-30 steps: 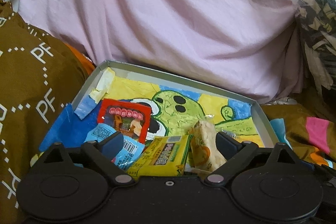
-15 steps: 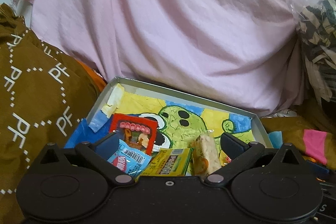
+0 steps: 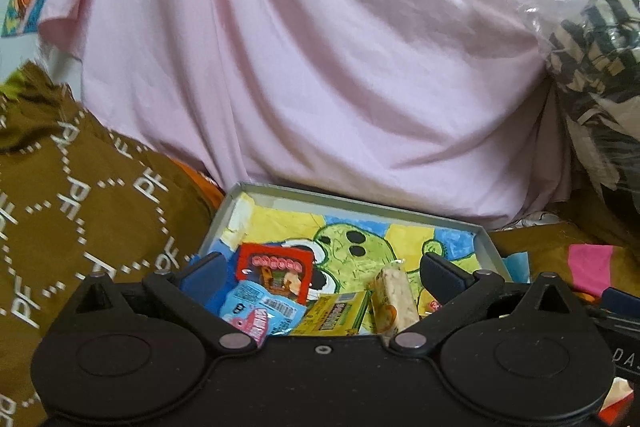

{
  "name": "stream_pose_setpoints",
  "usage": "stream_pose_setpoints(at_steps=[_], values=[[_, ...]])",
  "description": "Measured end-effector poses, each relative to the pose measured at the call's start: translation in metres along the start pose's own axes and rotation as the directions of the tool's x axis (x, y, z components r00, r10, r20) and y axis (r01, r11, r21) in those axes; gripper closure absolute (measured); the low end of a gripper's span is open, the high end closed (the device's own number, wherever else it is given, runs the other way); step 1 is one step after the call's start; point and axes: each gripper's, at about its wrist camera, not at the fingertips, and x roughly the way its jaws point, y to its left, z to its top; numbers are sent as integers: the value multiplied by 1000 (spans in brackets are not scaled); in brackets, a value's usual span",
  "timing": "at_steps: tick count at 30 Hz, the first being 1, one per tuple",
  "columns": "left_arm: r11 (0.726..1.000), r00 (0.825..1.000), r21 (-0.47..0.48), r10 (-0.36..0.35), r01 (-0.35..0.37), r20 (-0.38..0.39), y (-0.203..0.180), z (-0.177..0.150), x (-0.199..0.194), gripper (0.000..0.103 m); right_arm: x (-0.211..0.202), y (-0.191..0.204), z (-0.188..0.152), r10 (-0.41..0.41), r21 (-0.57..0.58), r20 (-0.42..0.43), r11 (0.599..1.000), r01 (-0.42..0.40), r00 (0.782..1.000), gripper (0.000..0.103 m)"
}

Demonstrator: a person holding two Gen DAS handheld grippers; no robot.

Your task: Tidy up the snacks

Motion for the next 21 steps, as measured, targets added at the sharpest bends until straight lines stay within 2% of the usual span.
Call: stream_pose_setpoints(at_steps=[10,21], values=[[999,998,0,38,-38,55,1,2,-55,1,-45,-4,4,1,1,33,1000,-1,999,0],[998,997,28,53,-55,55,-3,-13,-108,1,-94,0,-1,33,-5,51,999,-32,998,0]])
